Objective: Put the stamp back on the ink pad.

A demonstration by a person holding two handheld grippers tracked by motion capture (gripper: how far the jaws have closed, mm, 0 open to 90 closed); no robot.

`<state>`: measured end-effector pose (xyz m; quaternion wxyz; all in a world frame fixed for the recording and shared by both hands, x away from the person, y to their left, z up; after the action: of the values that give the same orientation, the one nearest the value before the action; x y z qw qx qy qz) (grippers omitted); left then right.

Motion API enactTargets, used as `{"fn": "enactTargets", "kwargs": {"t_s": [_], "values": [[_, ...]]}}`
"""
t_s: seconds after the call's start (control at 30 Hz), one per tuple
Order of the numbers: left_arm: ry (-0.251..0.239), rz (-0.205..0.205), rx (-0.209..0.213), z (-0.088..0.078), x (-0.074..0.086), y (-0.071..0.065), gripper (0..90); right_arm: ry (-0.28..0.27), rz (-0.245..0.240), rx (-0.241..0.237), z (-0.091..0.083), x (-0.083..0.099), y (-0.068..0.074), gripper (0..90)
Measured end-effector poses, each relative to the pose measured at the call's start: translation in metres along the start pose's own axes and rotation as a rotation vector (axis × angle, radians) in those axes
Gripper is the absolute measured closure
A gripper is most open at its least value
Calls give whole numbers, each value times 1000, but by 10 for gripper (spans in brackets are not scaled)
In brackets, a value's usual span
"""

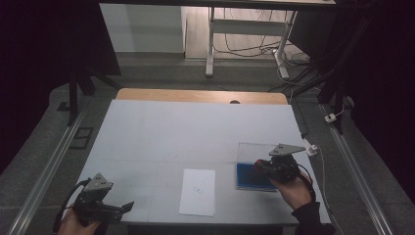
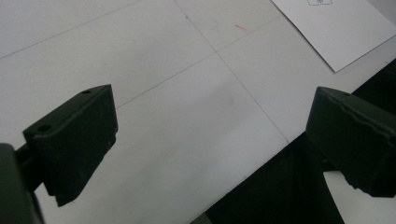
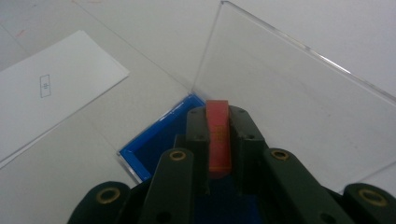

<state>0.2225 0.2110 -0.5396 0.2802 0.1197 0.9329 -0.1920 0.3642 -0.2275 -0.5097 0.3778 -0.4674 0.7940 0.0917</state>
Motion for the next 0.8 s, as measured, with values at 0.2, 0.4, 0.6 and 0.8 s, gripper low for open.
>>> {"fn": "enactTargets", "kwargs": {"t_s": [0.2, 0.4, 0.6, 0.8], "values": [[0, 0, 0, 0, 0, 0, 27, 16, 9, 4, 1, 6, -3, 797], [1, 2, -3, 0, 0, 0, 27, 47, 3, -2, 6, 11, -3, 797], [1, 2, -3, 0, 0, 0, 27, 70, -9, -13, 12, 14, -1, 797], [1, 2, -4, 0, 0, 0, 28, 98, -20, -21, 17, 17, 1, 797]]}}
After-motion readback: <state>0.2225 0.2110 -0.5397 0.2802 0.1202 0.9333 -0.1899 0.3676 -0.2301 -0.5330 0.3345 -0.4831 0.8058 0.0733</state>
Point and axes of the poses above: each handheld gripper's, and its own axes: z roughly forward along the jaws, x roughly out of its underside, y roughly to its left, the point moved 8 cm from there along z, roughly forward along the jaws, and after that the axes turned 15 degrees about -z, right-handed, at the moved point
